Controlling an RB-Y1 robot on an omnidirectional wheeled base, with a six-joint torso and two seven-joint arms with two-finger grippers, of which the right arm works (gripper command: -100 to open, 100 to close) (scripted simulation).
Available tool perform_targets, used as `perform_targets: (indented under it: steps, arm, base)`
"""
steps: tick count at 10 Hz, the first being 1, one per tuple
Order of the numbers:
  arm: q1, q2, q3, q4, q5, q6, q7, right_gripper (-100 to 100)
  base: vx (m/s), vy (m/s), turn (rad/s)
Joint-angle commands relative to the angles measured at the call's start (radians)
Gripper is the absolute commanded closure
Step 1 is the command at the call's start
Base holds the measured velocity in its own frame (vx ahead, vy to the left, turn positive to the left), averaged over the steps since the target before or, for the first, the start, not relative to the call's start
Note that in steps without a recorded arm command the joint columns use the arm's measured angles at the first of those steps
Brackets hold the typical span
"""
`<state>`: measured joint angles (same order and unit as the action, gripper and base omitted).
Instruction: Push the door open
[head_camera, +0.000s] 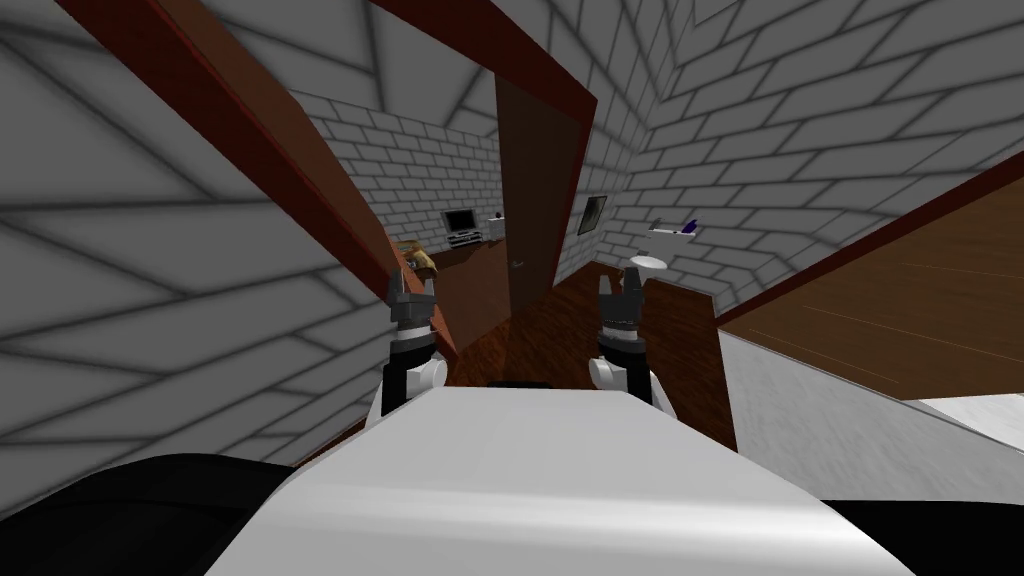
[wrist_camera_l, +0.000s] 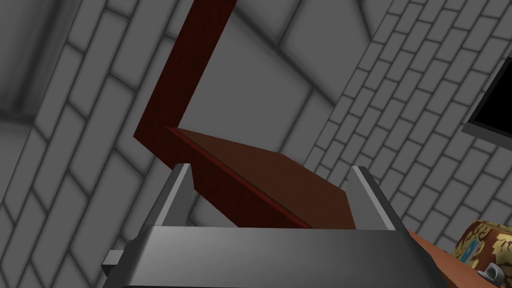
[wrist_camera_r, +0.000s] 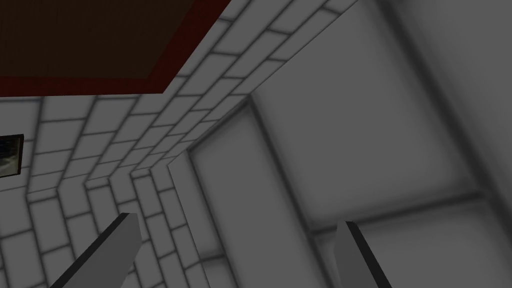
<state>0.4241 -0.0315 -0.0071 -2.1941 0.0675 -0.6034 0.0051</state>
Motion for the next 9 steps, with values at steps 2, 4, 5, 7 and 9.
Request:
perform_targets:
  steps: [2,4,5,7,9]
  arm:
    - [-0.024,-0.013,0.047,0.057,-0.001,0.0,-0.008,-100]
    - [-0.041,-0.022,0.076,0.1,-0.004,-0.006,-0.014,-100]
    - [-0.046,-0.025,0.086,0.115,-0.004,-0.008,-0.015,-100]
    - [-0.058,-0.03,0.107,0.147,-0.006,-0.012,-0.02,-100]
    - [-0.077,-0.039,0.141,0.198,-0.008,-0.019,-0.026,-100]
  base:
    - [0.192,-0.031,-0.035]
    - [0.148,-0.017,-0.036]
    - [0.133,-0.016,-0.026]
    - [0.101,-0.013,-0.021]
    - [0.145,-0.032,-0.041]
